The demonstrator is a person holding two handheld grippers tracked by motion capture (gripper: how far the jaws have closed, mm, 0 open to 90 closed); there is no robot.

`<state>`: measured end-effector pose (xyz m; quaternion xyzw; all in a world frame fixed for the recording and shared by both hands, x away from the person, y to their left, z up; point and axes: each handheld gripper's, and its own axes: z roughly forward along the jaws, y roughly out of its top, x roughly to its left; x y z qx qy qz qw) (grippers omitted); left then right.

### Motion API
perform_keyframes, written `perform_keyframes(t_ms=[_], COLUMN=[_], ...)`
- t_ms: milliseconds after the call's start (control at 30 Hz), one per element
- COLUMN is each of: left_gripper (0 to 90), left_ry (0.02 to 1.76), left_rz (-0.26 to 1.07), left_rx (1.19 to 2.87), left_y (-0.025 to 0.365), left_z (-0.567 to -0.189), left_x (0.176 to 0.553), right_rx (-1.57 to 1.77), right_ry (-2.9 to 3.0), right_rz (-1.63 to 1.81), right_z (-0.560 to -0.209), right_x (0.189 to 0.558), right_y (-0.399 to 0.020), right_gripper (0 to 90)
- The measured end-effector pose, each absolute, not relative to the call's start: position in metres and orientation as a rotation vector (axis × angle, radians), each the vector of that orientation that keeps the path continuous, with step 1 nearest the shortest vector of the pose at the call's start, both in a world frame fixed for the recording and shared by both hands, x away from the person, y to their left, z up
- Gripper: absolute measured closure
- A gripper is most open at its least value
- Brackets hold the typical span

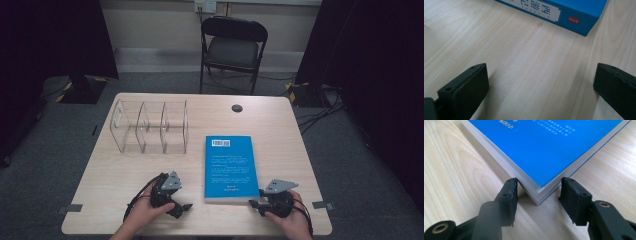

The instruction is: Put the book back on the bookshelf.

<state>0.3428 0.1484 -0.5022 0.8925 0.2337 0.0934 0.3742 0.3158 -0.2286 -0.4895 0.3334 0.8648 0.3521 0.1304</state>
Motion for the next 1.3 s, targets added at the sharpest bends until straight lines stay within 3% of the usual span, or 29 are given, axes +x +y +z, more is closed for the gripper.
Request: perform_keyframes(t_ms=[333,567,633,733,1300], left_gripper=[0.0,0.6,4.8,17.8,16.2], left_ry=[0.602,0.627,0.61,0.616,0.445], left_rz=[0.243,0.246,0.244,0.23,0.245], left_rx=[2.287,2.29,2.277,2.258,2.246], left_y=[0.148,0.146,0.145,0.144,0.094], left_z=[-0.502,-0.501,-0.5,-0.496,-0.457], left_x=[0.343,0.342,0.342,0.343,0.33], right_rx=[1.017,1.039,1.048,1.029,1.075], right_ry=[2.499,2.47,2.452,2.454,2.401], right_rz=[1.062,1.13,1.166,1.138,1.235], right_z=[-0.486,-0.483,-0.479,-0.479,-0.471], right_x=[0.314,0.314,0.314,0.314,0.316], right_y=[-0.231,-0.233,-0.234,-0.232,-0.231], right_gripper=[58.1,59.2,59.5,59.4,59.4])
